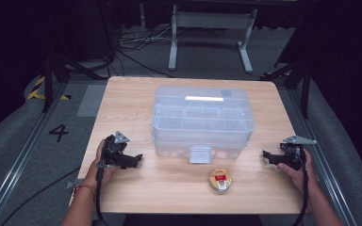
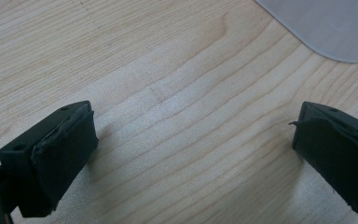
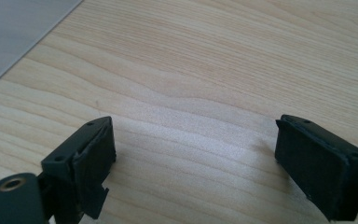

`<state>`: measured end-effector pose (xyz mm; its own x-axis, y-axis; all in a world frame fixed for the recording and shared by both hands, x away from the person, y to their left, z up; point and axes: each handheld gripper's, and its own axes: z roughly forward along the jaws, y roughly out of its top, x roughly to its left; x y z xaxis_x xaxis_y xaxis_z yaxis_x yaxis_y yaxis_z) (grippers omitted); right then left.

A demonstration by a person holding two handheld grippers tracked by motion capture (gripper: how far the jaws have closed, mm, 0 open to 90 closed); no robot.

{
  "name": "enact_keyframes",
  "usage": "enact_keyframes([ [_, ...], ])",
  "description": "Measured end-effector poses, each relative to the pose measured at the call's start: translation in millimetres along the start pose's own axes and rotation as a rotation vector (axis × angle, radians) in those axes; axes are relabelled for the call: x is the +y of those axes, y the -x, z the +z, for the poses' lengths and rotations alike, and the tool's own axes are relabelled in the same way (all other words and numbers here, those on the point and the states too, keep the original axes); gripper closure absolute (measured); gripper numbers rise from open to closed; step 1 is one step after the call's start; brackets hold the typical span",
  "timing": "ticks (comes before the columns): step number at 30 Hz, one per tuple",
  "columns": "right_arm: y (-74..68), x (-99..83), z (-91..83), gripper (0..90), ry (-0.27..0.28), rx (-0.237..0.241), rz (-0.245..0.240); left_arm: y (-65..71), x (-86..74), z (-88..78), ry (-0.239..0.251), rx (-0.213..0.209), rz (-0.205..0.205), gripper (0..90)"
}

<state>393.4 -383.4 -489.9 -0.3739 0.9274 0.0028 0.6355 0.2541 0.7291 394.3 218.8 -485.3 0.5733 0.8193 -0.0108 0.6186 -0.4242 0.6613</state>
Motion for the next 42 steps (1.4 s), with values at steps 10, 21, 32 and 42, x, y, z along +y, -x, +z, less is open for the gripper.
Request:
enact_keyframes([
  [10,0.8,-0.7,-0.6,12.7,0.002,0.005,-0.006,0.3,-0.4,-0.4,-0.002,-0.001,0.0,0.4],
  [21,4.4,-1.1,-7.4,17.0,-0.008,0.023,-0.049,0.2,-0.8,-0.9,-0.003,-0.006,0.004,0.4],
  [32,-6.0,15.7,-38.9,21.0,0.092,0.078,-0.114,0.1,-0.8,-0.8,-0.001,-0.005,0.005,0.4],
  [42,-20.6,35.1,-64.5,23.2,0.166,0.105,-0.145,0.4,-0.8,-0.8,-0.002,-0.009,0.009,0.5],
])
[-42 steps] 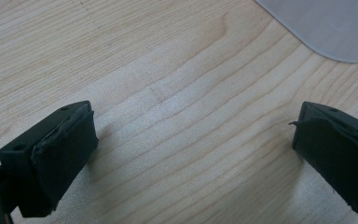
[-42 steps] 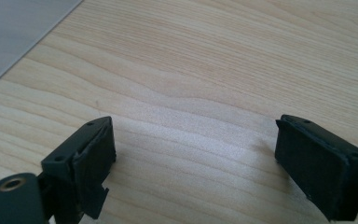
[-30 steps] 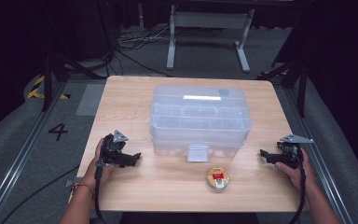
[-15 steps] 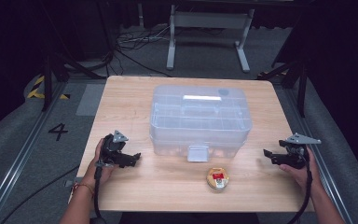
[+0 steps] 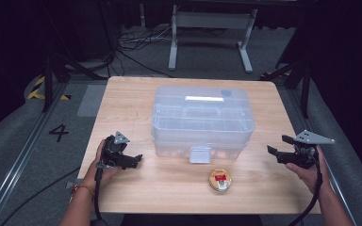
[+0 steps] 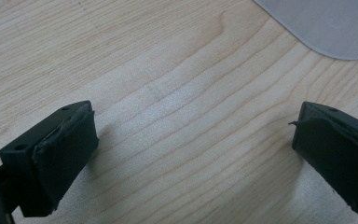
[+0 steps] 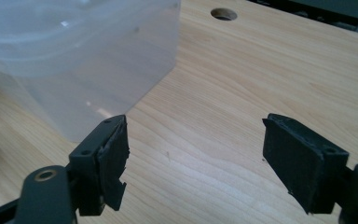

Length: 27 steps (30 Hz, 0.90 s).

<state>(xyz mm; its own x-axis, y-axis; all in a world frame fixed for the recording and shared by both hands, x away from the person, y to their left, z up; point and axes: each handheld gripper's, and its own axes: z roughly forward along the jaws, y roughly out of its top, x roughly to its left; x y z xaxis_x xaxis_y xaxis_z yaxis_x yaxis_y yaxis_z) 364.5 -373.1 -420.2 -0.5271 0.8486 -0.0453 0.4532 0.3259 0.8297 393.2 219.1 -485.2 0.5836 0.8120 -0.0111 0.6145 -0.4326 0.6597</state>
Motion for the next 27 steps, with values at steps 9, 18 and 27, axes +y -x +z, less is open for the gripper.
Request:
enact_keyframes([
  [9,-3.6,25.7,-12.2,25.9,0.061,0.007,-0.033,0.3,0.0,-0.1,0.0,-0.002,0.006,0.4],
  [18,2.0,47.4,-17.5,24.9,0.074,-0.003,-0.056,0.3,0.0,0.0,0.001,-0.003,0.006,0.4],
  [27,-9.7,71.8,-14.6,24.4,0.097,0.046,-0.098,1.0,-0.3,-0.2,0.002,-0.002,0.002,0.7],
])
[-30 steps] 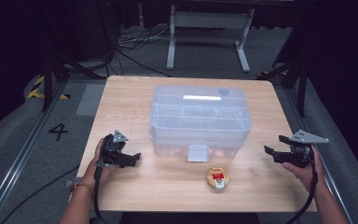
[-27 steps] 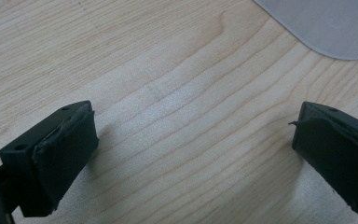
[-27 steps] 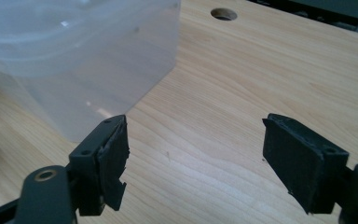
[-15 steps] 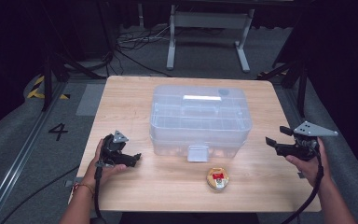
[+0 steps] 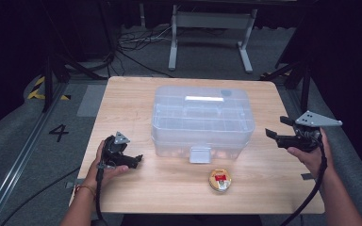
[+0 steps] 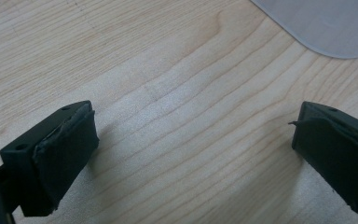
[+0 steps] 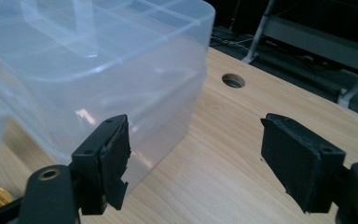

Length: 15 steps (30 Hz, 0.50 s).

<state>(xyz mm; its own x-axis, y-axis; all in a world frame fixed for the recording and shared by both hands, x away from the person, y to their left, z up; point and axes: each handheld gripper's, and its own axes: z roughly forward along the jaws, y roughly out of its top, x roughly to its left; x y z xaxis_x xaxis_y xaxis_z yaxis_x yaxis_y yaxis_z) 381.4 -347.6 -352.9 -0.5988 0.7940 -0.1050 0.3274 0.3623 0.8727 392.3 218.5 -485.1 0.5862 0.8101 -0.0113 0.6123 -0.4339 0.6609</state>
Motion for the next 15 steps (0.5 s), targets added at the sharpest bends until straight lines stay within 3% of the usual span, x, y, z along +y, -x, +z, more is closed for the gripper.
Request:
enact_keyframes([
  [5,-7.1,23.1,2.5,24.4,0.033,0.009,-0.031,4.5,2.2,0.0,-0.007,0.004,0.001,3.7],
  [7,-14.9,42.8,6.8,24.8,0.053,0.033,-0.054,12.2,5.7,1.0,-0.003,-0.011,0.017,8.5],
  [9,-18.2,48.9,9.6,25.4,0.053,0.047,-0.062,15.7,7.3,1.8,-0.003,-0.018,0.019,10.0],
  [12,-29.1,66.4,22.3,29.2,0.035,0.087,-0.102,24.0,11.0,3.0,0.014,-0.053,0.058,19.5],
  [15,-38.8,80.4,37.6,31.3,-0.006,0.101,-0.141,32.8,17.5,3.7,0.029,-0.075,0.101,17.9],
])
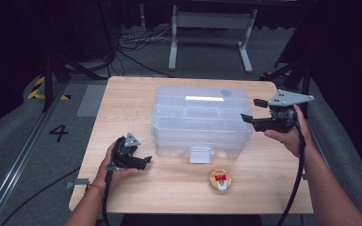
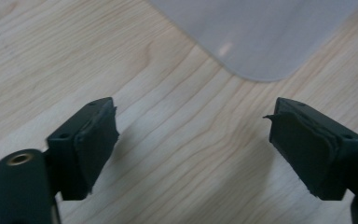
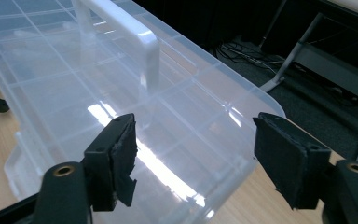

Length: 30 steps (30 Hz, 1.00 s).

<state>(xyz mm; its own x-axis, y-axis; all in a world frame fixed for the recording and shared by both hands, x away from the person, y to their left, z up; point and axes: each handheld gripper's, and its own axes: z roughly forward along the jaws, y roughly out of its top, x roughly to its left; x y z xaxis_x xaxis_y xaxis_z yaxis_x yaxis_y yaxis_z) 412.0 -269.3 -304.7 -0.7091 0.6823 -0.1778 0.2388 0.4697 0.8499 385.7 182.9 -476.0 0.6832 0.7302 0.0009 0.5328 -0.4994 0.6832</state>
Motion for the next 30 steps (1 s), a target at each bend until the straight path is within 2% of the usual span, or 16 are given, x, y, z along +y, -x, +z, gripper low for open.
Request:
enact_keyframes([
  [4,-2.0,9.7,13.9,33.1,-0.01,0.024,-0.002,4.8,10.0,-1.7,0.041,-0.028,0.006,19.0],
  [5,-2.8,12.9,19.7,34.2,-0.017,0.033,0.003,6.7,14.7,-4.2,0.062,-0.036,0.028,19.0],
  [7,-6.0,20.0,28.4,36.4,-0.025,0.049,-0.01,8.9,21.1,-9.9,0.083,-0.039,0.065,24.7],
  [9,-8.8,27.1,34.2,37.3,-0.019,0.063,-0.016,8.8,24.4,-16.2,0.108,-0.048,0.086,36.0],
  [10,-10.2,30.3,37.2,37.3,-0.025,0.066,-0.024,7.5,25.5,-19.8,0.119,-0.069,0.093,40.3],
  [13,-13.9,36.1,44.3,38.5,-0.037,0.066,-0.042,5.6,27.5,-23.6,0.107,-0.07,0.111,54.3],
  [14,-15.2,38.5,48.7,38.4,-0.048,0.071,-0.049,3.8,27.3,-25.9,0.109,-0.065,0.116,54.3],
  [15,-16.6,40.5,52.8,38.4,-0.054,0.073,-0.05,1.2,26.9,-27.9,0.116,-0.061,0.107,61.3],
  [16,-17.5,42.0,55.9,38.7,-0.063,0.075,-0.045,-1.7,27.1,-28.7,0.122,-0.046,0.085,61.1],
  [18,-20.5,45.0,63.5,43.4,-0.081,0.079,-0.065,-7.7,28.7,-28.9,0.122,-0.017,0.074,67.2],
  [20,-22.6,47.0,69.5,48.0,-0.092,0.075,-0.071,-10.2,33.3,-24.4,0.096,0.041,0.063,68.6],
  [23,-25.9,49.0,76.9,60.6,-0.122,0.076,-0.087,-14.6,39.3,-16.8,0.101,0.059,0.07,70.4],
  [24,-26.9,49.3,77.9,62.6,-0.123,0.077,-0.091,-19.5,41.1,-14.2,0.115,0.033,0.044,71.3],
  [25,-27.9,50.2,78.9,65.0,-0.124,0.062,-0.091,-21.6,42.2,-12.4,0.12,0.033,0.039,71.5],
  [27,-26.9,50.9,79.2,69.5,-0.127,0.054,-0.089,-24.1,45.0,-8.3,0.111,0.032,0.046,72.2],
  [30,-23.8,50.3,79.5,70.0,-0.125,0.074,-0.076,-23.7,50.3,-2.7,0.148,-0.026,0.044,75.8],
])
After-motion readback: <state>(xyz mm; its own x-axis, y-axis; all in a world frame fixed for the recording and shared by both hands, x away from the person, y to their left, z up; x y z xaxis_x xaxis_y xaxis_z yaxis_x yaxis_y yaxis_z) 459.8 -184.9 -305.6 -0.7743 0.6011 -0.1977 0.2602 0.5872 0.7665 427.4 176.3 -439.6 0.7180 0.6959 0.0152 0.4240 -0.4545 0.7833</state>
